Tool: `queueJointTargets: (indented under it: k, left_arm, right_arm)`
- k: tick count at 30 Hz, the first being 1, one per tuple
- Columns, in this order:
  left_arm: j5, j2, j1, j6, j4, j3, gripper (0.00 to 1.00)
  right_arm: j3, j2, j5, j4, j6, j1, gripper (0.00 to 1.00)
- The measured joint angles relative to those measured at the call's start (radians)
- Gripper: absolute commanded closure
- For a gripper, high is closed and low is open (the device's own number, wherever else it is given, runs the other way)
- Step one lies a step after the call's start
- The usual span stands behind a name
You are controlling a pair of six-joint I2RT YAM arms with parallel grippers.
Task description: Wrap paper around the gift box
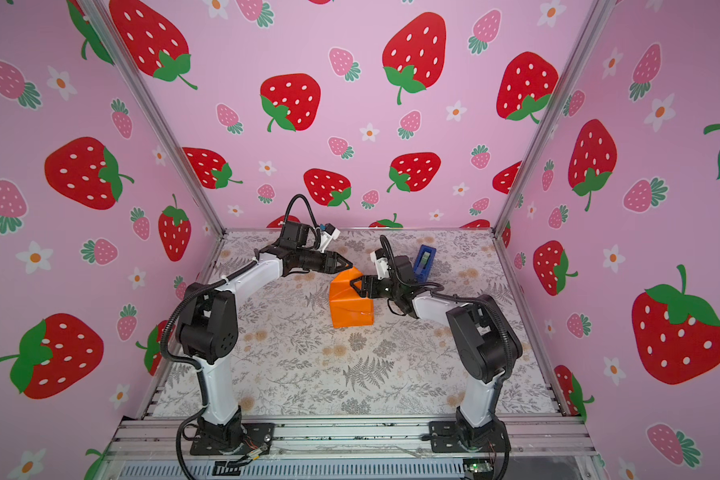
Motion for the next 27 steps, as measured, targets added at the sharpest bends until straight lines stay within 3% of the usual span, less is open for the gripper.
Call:
queueJointTargets:
  k: [15,22,27]
  left_arm:
    - [0.061,0.003,0.0,0.006,0.003,0.002,0.88]
    - [0.08,0.002,0.0,0.015,0.002,0.002,0.98]
    - [0.097,-0.016,0.0,0.021,-0.001,-0.017,1.0]
  right_arm:
    - [0.0,0.0,-0.001,0.001,0.0,0.0,0.25]
    - [0.0,0.0,-0.003,0.002,0.0,0.0,0.25]
    - [0.0,-0.001,-0.008,0.001,0.0,0.0,0.25]
